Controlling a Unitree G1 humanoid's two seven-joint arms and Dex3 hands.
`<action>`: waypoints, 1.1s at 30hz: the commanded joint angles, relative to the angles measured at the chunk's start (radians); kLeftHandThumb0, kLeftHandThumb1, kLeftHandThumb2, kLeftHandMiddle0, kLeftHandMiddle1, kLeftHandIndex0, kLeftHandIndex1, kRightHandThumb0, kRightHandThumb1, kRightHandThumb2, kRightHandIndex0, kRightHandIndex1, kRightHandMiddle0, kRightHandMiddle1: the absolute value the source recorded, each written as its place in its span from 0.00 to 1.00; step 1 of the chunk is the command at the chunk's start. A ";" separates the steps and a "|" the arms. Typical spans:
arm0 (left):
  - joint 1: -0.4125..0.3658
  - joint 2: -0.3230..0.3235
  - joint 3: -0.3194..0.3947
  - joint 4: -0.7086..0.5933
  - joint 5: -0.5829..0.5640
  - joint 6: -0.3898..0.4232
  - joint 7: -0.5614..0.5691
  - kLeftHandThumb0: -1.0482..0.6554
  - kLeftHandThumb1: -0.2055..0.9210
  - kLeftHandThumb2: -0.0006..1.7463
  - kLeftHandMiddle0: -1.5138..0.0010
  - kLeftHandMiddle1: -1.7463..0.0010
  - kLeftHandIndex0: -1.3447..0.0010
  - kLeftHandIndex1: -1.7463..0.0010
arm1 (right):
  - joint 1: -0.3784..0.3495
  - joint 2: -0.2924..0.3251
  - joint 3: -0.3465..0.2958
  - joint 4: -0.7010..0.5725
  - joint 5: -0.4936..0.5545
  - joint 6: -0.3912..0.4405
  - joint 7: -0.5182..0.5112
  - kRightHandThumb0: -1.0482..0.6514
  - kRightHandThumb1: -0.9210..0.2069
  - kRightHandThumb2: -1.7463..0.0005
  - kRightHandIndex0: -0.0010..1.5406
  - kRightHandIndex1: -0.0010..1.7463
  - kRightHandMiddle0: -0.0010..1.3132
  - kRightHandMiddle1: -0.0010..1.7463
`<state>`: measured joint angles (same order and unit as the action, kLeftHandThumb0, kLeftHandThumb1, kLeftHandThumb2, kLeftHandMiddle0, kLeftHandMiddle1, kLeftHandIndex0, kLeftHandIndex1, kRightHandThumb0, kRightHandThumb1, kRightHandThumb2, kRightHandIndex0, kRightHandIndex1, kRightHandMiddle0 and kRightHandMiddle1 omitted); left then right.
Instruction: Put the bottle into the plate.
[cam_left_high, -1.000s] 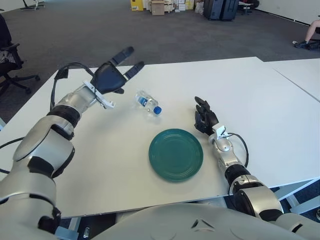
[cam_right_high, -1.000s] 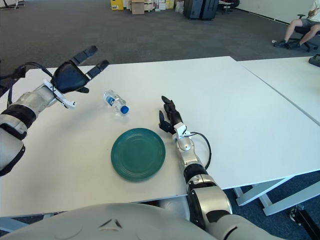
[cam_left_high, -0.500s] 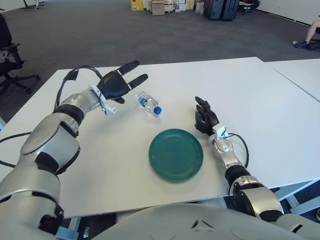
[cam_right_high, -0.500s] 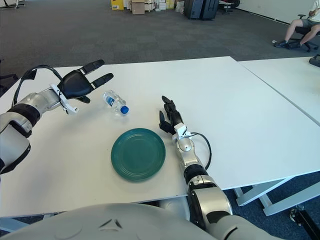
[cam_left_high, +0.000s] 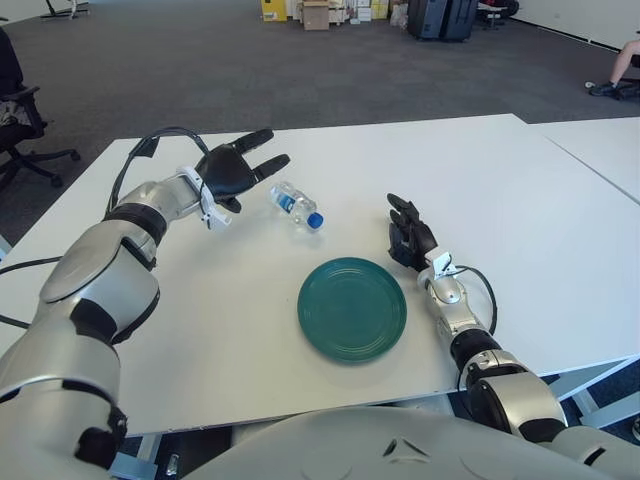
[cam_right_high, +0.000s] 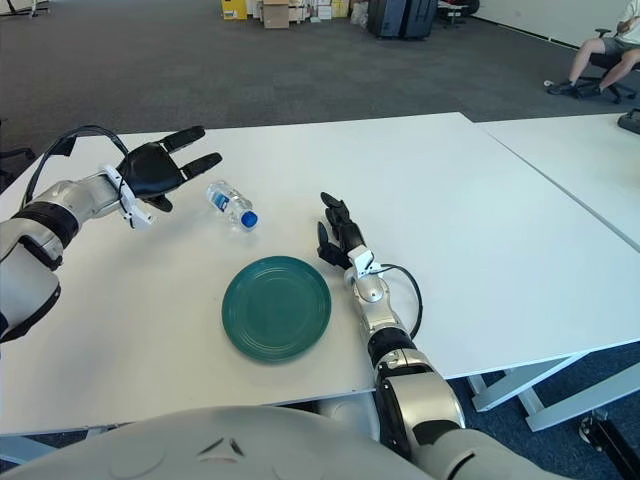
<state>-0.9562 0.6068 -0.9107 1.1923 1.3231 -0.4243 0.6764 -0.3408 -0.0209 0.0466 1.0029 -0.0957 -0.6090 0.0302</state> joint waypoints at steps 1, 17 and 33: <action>-0.031 -0.013 -0.001 0.003 -0.027 -0.026 -0.031 0.00 0.97 0.06 1.00 1.00 0.98 0.99 | 0.039 0.003 0.001 0.037 -0.004 0.028 0.002 0.15 0.00 0.49 0.12 0.01 0.00 0.24; -0.062 -0.055 0.032 -0.001 -0.127 -0.081 -0.053 0.01 0.95 0.05 1.00 1.00 0.98 0.98 | 0.026 -0.006 0.000 0.065 -0.005 0.021 0.004 0.16 0.00 0.48 0.11 0.00 0.00 0.25; -0.066 -0.101 0.088 0.022 -0.235 -0.151 -0.043 0.00 1.00 0.05 0.99 1.00 1.00 0.94 | 0.020 0.003 -0.012 0.057 0.011 0.054 0.011 0.16 0.00 0.50 0.10 0.00 0.00 0.24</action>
<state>-1.0003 0.5119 -0.8408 1.2027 1.1114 -0.5701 0.6336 -0.3582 -0.0246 0.0384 1.0237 -0.0905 -0.6045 0.0333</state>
